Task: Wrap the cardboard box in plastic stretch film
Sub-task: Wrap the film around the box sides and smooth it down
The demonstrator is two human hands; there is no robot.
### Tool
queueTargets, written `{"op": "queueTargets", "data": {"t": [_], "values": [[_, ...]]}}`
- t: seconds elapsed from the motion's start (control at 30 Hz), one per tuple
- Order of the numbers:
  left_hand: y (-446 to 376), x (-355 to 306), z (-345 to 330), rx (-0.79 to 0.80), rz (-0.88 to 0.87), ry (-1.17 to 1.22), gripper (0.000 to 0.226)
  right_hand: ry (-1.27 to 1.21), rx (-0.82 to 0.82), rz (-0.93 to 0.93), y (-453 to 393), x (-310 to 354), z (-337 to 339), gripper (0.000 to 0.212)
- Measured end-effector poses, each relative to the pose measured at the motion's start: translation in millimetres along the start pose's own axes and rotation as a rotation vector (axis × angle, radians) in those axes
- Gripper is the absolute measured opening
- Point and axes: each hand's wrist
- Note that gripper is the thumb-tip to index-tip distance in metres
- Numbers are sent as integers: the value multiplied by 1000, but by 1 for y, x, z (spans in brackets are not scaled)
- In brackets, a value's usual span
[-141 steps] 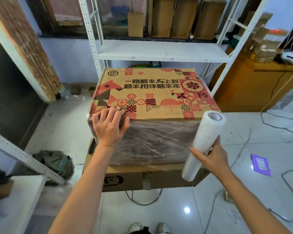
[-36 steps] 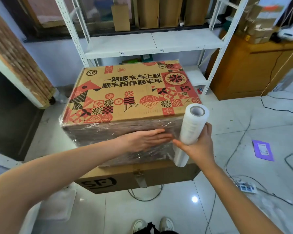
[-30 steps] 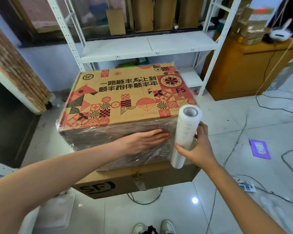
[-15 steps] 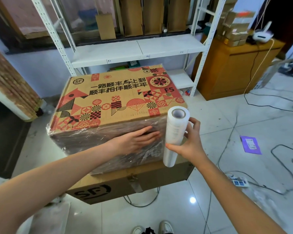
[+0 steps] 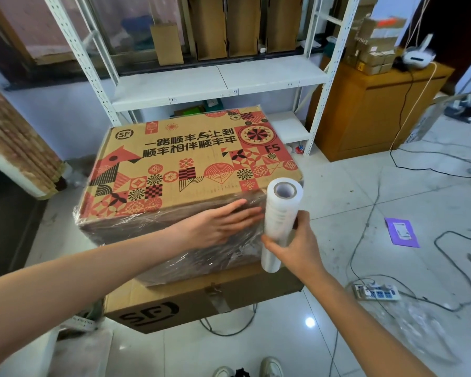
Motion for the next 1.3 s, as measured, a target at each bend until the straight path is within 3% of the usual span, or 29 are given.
{"op": "queueTargets", "data": {"t": [0.2,0.43,0.67,0.87,1.3], "values": [[-3,3,-5,-20,17,19,73,103,65,91,-6,-1,3,75],[4,1,-6,-3,-8,-45,73,-30,128,17,-6,0,10,83],[7,3,3,16,-17,-40,72,-140,8,-90,-12,-7,21,74],[2,3,7,29,-26,-51,76,-198,104,-128,-22,-11,30,82],[-3,-4,4,52,6,-23,76,-106,249,-45,-41,-30,47,66]]}}
Point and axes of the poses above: each hand's wrist, its own y-axis away from the middle knuckle, its own z-axis out of the back of the hand, x = y × z, and after that the axes turned 7 degrees about -x, right-handed
